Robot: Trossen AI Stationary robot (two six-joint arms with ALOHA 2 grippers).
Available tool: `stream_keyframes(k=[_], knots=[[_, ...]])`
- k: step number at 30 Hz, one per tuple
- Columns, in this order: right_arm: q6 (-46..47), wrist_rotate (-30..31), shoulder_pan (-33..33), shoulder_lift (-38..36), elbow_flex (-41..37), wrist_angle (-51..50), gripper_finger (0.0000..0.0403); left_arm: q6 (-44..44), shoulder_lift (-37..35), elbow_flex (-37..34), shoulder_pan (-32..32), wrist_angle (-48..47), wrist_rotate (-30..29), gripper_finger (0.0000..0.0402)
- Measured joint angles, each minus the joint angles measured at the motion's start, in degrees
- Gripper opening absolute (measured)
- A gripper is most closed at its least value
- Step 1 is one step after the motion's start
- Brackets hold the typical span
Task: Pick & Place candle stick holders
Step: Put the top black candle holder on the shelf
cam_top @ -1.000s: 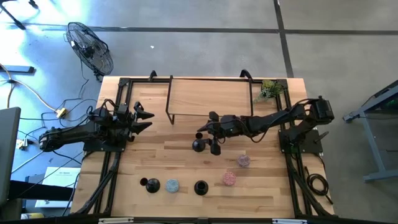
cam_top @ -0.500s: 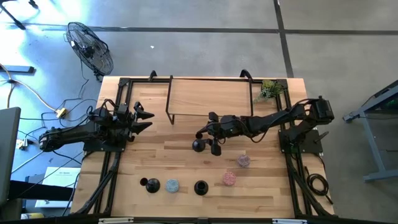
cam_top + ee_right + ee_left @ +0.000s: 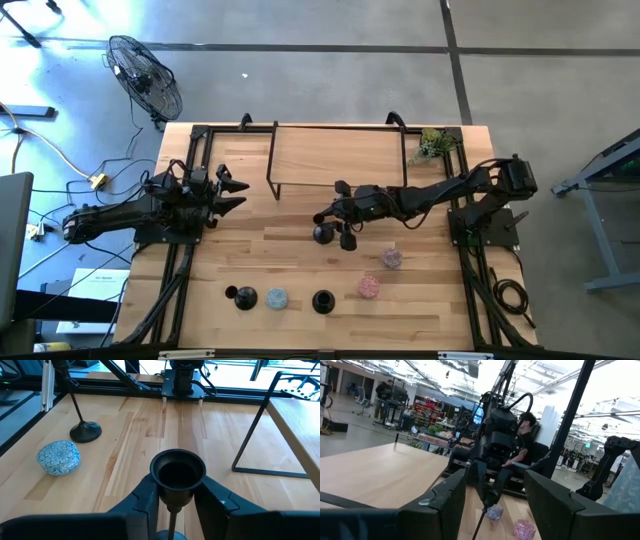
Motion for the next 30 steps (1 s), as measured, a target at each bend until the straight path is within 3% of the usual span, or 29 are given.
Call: stream_keyframes(k=[22,30], knots=[[-1.0,0.0,0.1,-0.1,0.2,1.5,0.0091,0.0,0.0,0.0,0.0,-3.1,-0.3,0.0198],[-0.9,-2.8,0.4,-0.2,5.3,-2.8,0.0090,0.0,0.0,0.0,0.0,-3.9,-0.4,0.0198]])
